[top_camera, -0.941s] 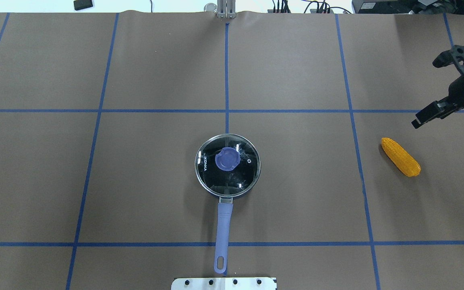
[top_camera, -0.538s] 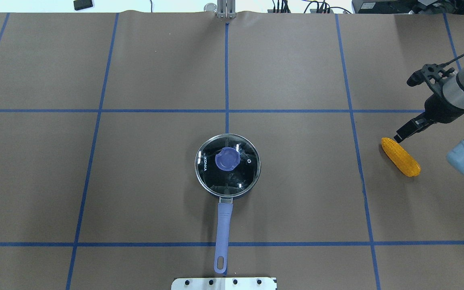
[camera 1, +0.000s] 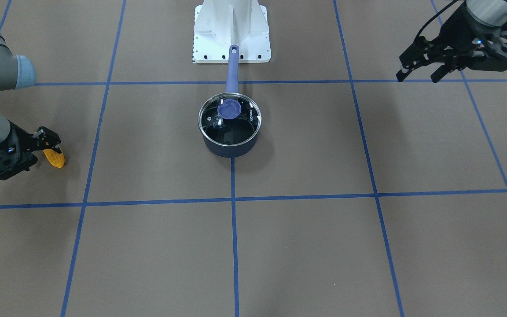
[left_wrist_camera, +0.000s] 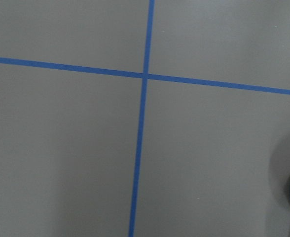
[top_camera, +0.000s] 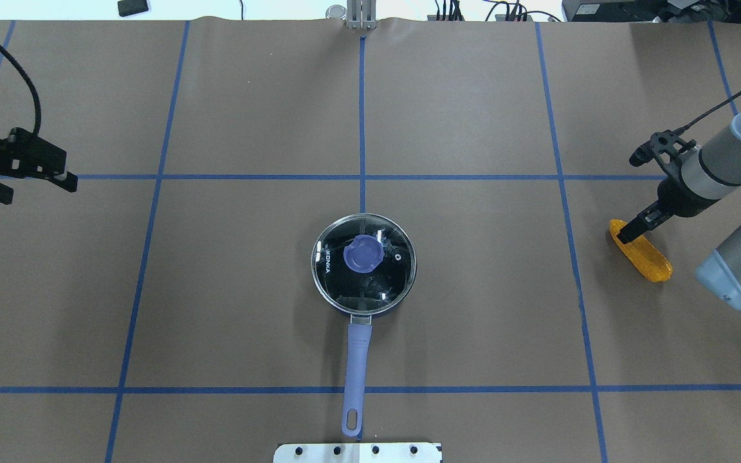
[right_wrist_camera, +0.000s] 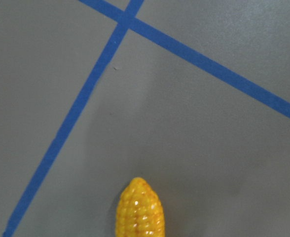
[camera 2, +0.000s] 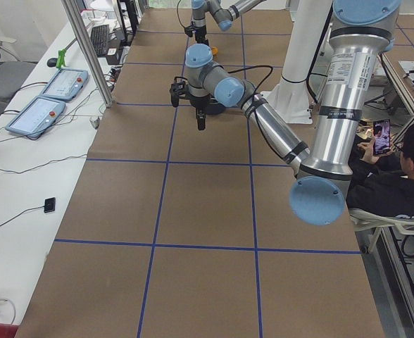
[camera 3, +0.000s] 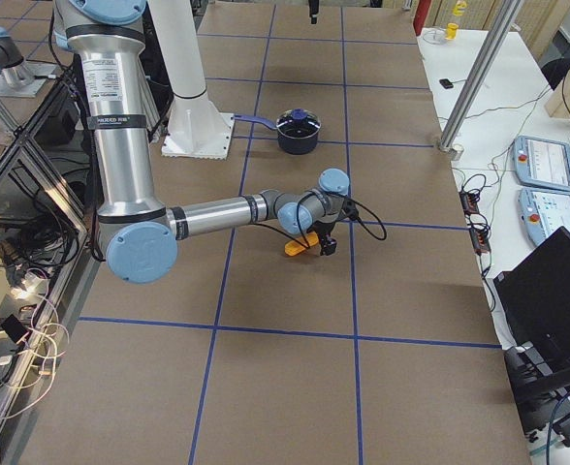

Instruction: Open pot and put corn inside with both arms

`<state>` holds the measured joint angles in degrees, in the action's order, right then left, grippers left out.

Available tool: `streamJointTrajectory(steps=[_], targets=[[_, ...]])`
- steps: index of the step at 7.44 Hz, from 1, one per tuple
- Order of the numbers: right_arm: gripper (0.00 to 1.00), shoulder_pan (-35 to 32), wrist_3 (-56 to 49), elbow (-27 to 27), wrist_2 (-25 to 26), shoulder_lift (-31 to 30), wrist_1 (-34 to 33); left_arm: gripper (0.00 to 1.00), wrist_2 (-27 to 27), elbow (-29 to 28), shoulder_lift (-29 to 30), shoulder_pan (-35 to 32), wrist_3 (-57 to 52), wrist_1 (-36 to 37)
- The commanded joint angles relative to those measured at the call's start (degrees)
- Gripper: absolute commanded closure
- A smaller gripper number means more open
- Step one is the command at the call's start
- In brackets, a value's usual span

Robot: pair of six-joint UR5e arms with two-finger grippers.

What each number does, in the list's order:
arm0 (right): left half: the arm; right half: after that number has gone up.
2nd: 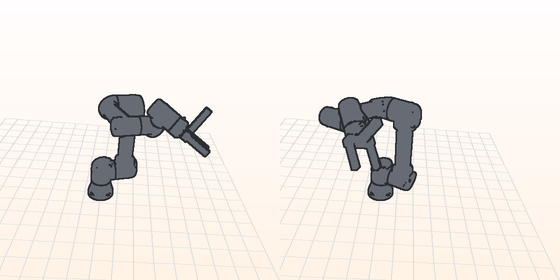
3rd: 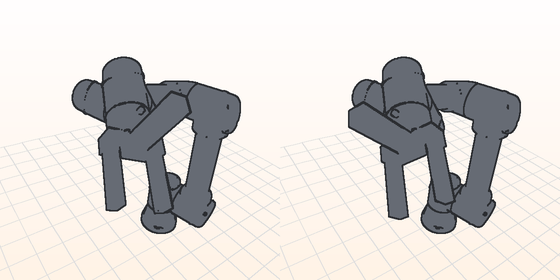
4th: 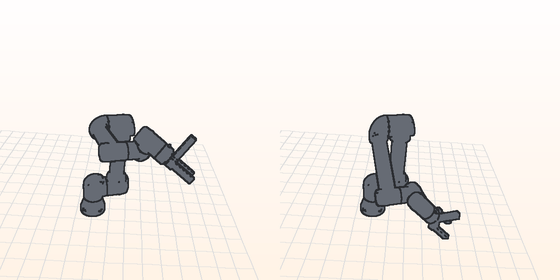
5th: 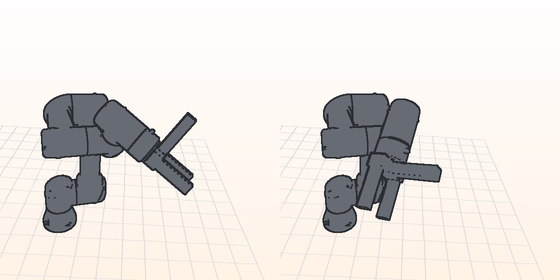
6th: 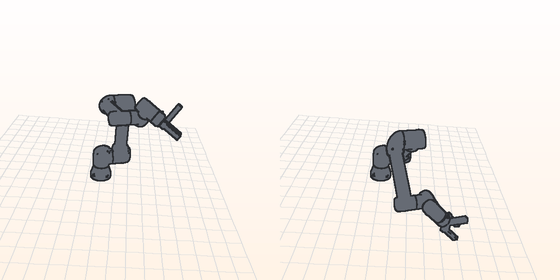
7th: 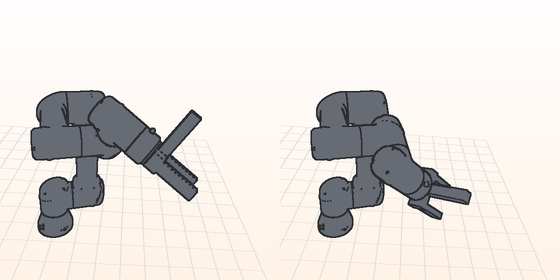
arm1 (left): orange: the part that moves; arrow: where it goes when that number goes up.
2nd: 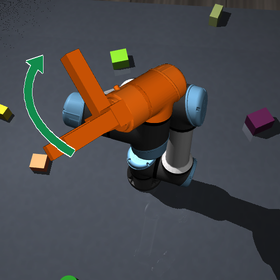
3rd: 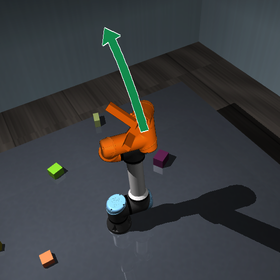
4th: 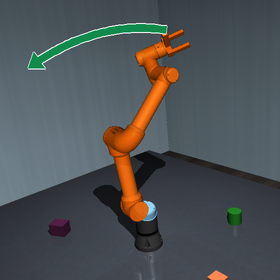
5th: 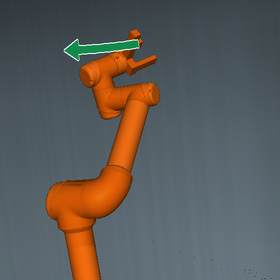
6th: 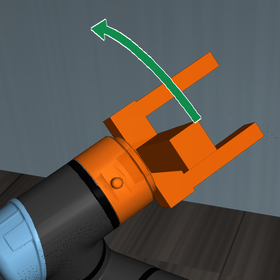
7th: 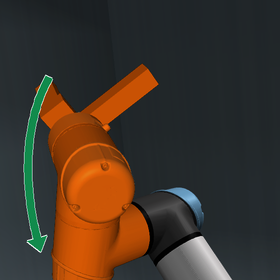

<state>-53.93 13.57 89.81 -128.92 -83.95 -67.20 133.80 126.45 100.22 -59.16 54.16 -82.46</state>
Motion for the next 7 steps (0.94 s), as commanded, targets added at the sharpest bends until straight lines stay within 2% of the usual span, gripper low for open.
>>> streamJointTrajectory(steps=[1, 4, 5, 6, 7], targets=[[0.06, 0.23, 0.22, -0.7, -0.28, 0.02, 1.63, 0.02, -1.26, 0.02, 2.52, 3.08, 4.45, 0.55], [0.11, 0.23, 1.28, -0.08, -0.8, -0.86, 1.63, 0.02, -4.32, -0.77, 5.14, 7.63, 8.74, 0.72], [0.16, 0.14, 1.8, 0.7, -1.07, -1.04, 1.54, 0.02, -5.9, -0.94, 6.11, 9.74, 10.68, 0.72], [0.25, 0.14, 2.15, 0.97, -1.5, -1.13, 1.54, 0.02, -6.53, -0.86, 6.65, 9.94, 10.96, 1.33], [0.37, 0.14, 2.25, 1.15, -2.03, -1.21, 1.28, 0.02, -6.53, -0.94, 7.61, 10.03, 10.97, 2.91]])
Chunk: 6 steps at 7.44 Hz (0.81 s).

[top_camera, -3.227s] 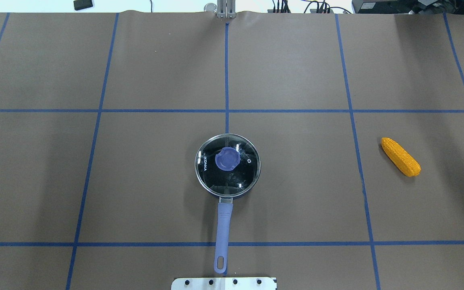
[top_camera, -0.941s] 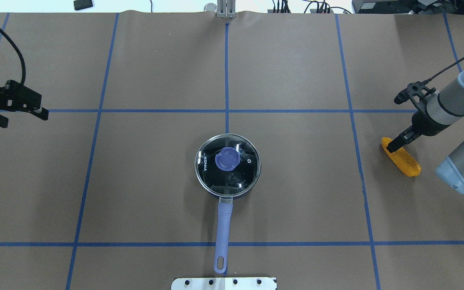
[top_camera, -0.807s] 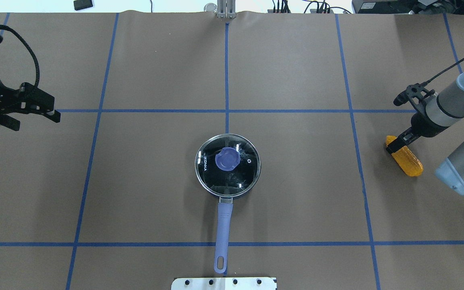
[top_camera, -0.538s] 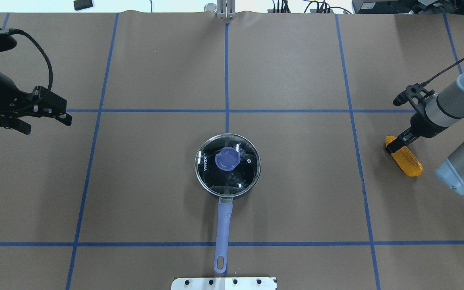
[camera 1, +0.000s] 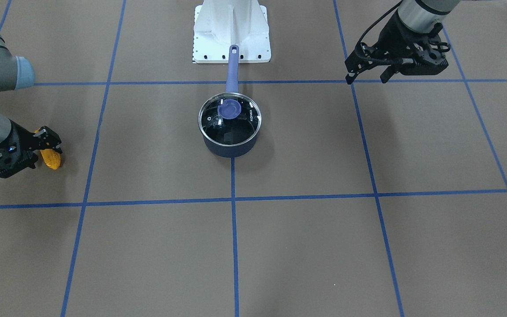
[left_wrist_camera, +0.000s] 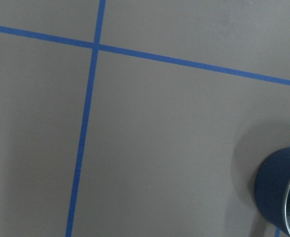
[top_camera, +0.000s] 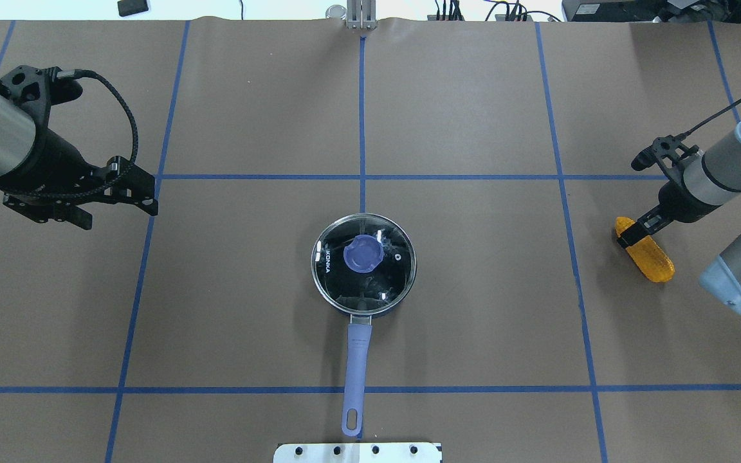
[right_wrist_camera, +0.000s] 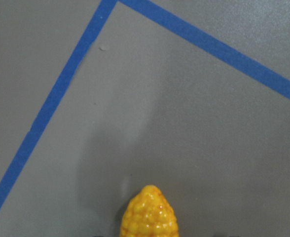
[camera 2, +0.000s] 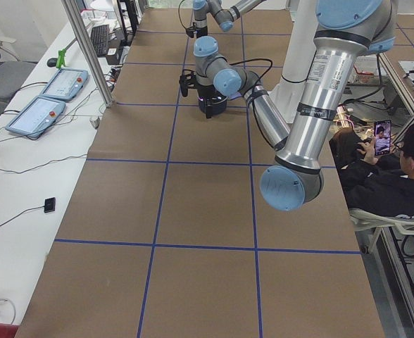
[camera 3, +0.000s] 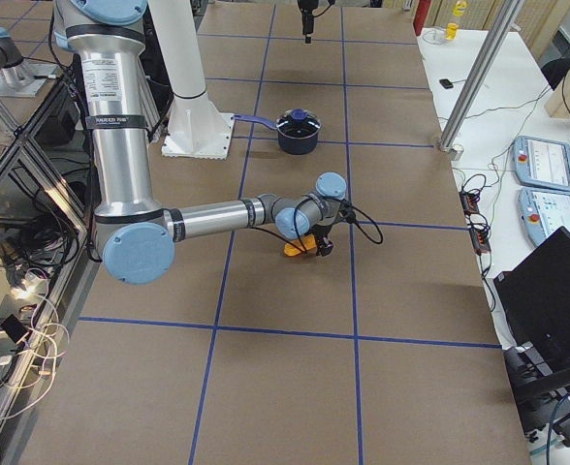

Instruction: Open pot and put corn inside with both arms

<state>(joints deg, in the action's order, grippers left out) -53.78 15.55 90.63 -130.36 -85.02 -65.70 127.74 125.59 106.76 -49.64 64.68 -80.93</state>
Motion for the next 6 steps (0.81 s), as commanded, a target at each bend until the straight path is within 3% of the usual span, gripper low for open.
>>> streamJointTrajectory(steps=[1, 3, 4, 6], targets=[[0.52, -0.01, 0.53, 0.34, -0.6, -0.32, -0.3, 0.02, -0.56, -0.25, 1.6, 0.85, 0.45, 2.08], [0.73, -0.01, 0.79, 0.6, -0.6, -0.32, -0.48, 0.02, -0.64, -0.69, 1.87, 1.21, 0.62, 2.09], [0.76, -0.01, 1.23, 0.78, -0.77, -0.49, -0.48, 0.02, -1.69, -1.13, 2.65, 1.64, 0.71, 2.09], [0.78, -0.01, 2.64, 1.57, -1.74, 0.03, -0.74, 0.02, -3.8, -6.99, 10.53, 4.79, 6.39, 2.09]])
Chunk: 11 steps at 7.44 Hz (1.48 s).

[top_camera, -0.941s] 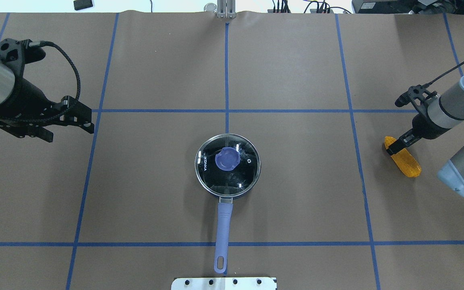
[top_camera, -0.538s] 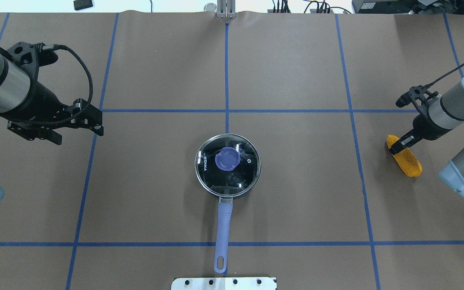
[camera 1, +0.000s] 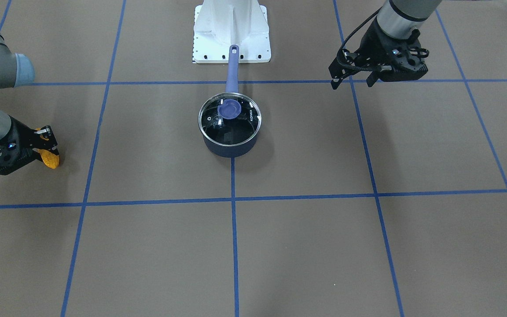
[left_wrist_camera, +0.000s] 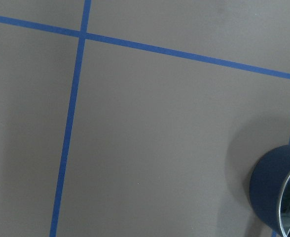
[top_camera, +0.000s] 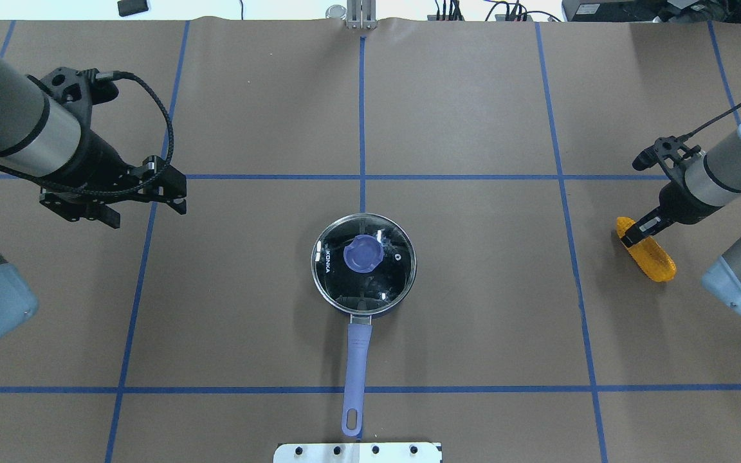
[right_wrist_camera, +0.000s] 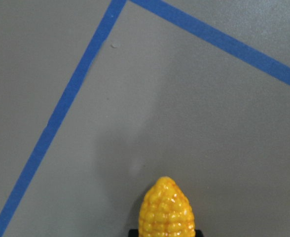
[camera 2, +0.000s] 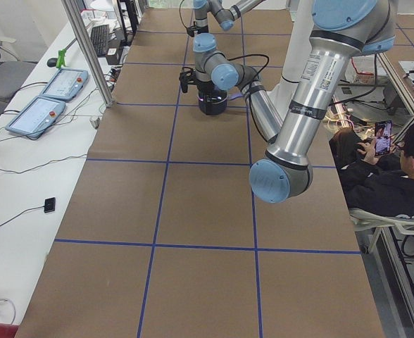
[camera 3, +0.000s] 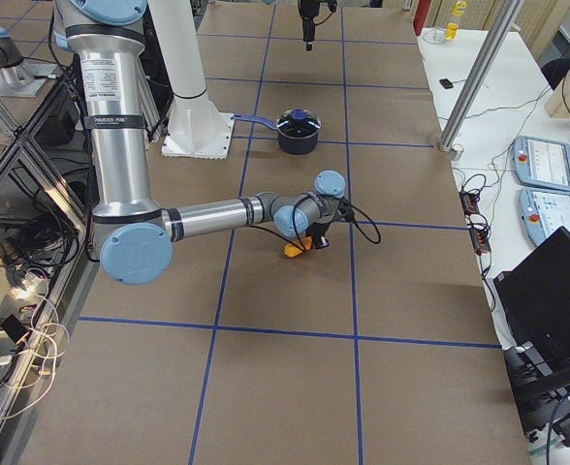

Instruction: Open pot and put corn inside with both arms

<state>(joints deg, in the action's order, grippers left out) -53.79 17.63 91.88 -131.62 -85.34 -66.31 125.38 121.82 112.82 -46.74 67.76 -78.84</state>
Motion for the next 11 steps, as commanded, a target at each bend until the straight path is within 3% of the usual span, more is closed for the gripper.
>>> streamJointTrajectory(steps=[1, 6, 8, 11], targets=[[0.79, -0.17, 0.56, 0.92, -2.39, 1.13, -1.96, 0.02, -2.49, -4.3, 6.68, 3.92, 6.04, 0.01], [0.79, -1.49, 0.56, 3.91, -2.85, 12.46, -18.39, 0.02, -8.83, -17.91, 21.45, 11.31, 15.12, -0.26], [0.79, -1.49, 0.56, 3.92, -2.85, 14.06, -20.08, 0.02, -10.92, -24.05, 27.15, 13.59, 17.57, -0.52], [0.79, -1.67, 0.56, 3.66, -2.76, 14.41, -20.52, 0.02, -11.21, -28.9, 29.64, 15.36, 19.08, -3.14]])
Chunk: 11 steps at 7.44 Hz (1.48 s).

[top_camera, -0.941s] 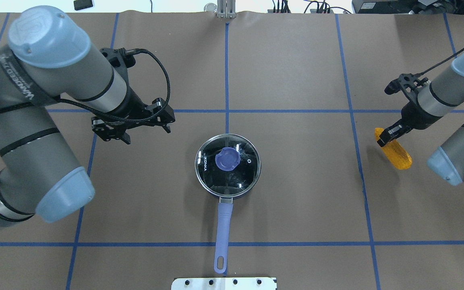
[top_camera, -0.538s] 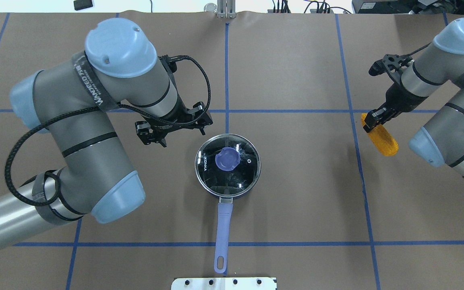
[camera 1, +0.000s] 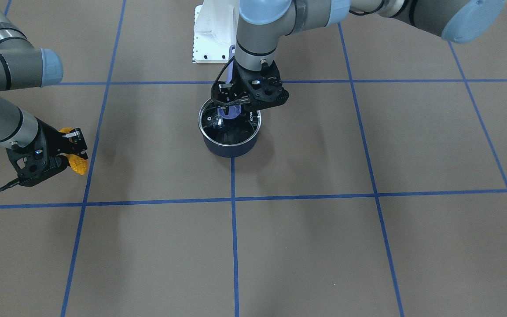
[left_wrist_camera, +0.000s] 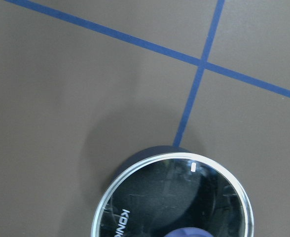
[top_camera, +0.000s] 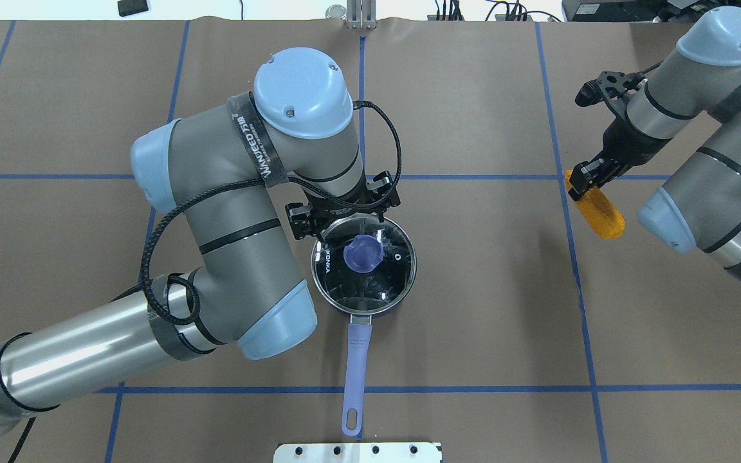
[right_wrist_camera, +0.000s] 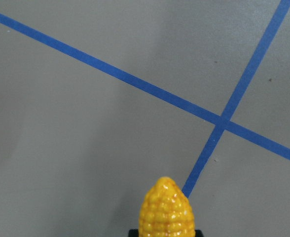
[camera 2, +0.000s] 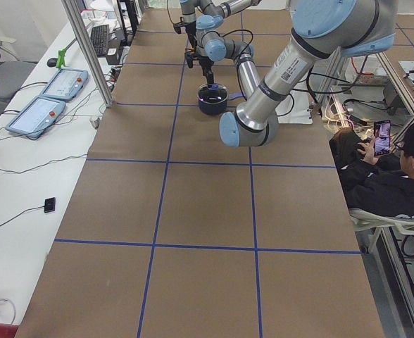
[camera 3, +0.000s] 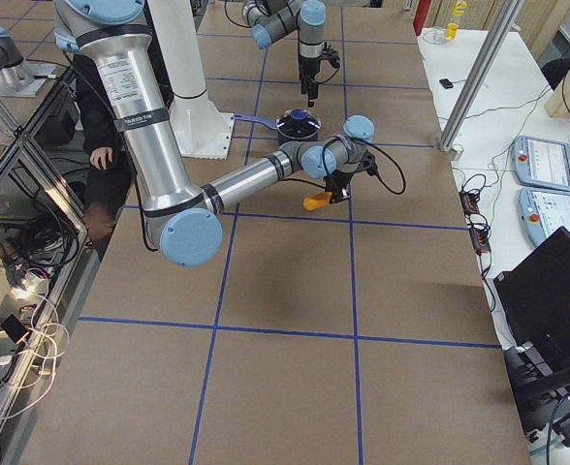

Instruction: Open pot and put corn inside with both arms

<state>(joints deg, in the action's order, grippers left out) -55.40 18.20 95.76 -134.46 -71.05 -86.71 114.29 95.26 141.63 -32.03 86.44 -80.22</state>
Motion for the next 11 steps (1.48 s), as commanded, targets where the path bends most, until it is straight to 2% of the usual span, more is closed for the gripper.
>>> streamJointTrajectory(steps=[1, 2, 11], targets=[[0.79, -0.15, 0.0, -0.22, -0.01, 0.65, -0.47, 0.02, -1.33, -3.67, 0.93, 1.35, 1.52, -3.69], [0.79, -0.15, 0.0, -0.05, -0.01, 1.0, -0.91, 0.02, -2.65, -4.55, 0.93, 2.4, 1.97, -5.02], [0.78, -0.15, 0.0, -0.05, -0.01, 1.18, -0.92, 0.02, -2.75, -4.03, -0.3, 4.34, 2.33, -4.33]])
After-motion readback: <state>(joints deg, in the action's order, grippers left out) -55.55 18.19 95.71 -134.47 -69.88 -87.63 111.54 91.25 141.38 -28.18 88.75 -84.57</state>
